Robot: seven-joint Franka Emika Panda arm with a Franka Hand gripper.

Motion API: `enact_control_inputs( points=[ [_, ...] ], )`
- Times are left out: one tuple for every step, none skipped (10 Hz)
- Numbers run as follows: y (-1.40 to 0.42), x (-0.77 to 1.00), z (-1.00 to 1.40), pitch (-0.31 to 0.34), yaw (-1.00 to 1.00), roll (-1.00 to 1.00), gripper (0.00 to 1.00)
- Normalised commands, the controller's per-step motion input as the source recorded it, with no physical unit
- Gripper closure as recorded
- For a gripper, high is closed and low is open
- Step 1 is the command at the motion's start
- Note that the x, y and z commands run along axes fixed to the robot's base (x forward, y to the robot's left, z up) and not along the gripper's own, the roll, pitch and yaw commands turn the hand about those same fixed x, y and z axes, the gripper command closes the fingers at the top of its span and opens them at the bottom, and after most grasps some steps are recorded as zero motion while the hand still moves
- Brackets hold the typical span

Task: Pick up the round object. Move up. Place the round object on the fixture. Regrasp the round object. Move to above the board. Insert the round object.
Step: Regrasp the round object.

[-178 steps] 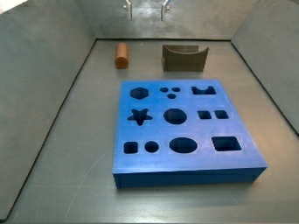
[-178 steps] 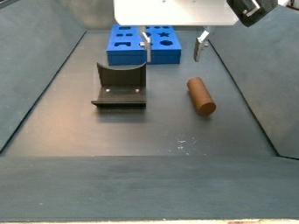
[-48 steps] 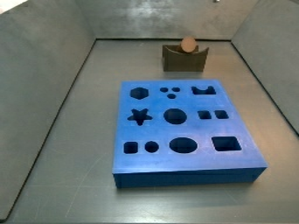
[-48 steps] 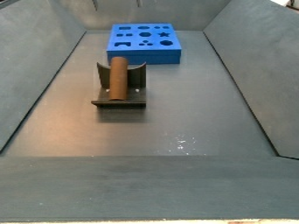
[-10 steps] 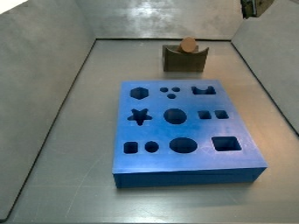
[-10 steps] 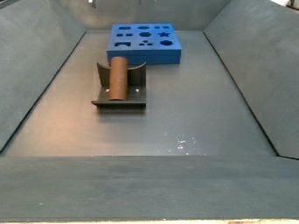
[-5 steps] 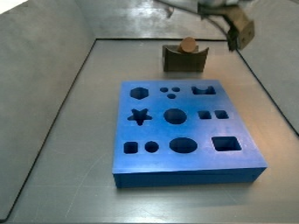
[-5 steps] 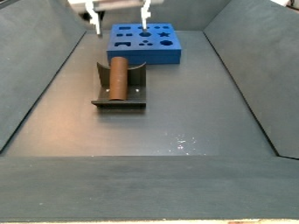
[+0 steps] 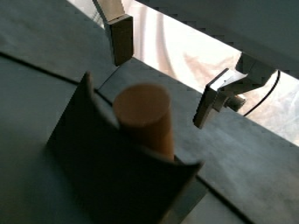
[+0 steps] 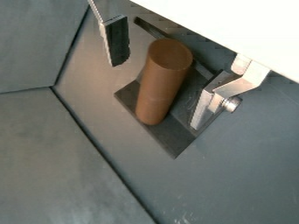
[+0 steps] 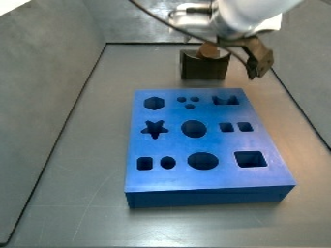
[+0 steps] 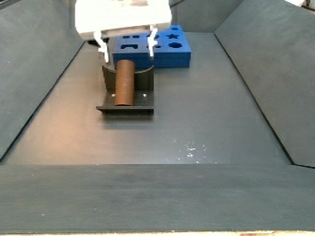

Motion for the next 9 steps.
enact_control_inputs(
  points=[
    [0.01,0.10,-0.68,-0.165,0.01,0.13,0.00],
    [0.01,0.09,-0.58,-0.154,-0.01,0.13,0.00],
    [0.00,0.08,-0.39,-0.130,-0.03,0.12,0.00],
    [0.00,0.08,-0.25,-0.098,-0.04,0.11,0.00],
    [-0.01,0.04,-0.18,-0.057,-0.04,0.09,0.00],
    [-0.02,0.02,-0.17,-0.058,-0.04,0.09,0.00],
    [-0.02,0.02,-0.17,-0.057,-0.04,0.09,0.00],
    [-0.02,0.02,-0.17,-0.056,-0.04,0.09,0.00],
    [-0.02,0.02,-0.17,-0.055,-0.04,0.09,0.00]
  ],
)
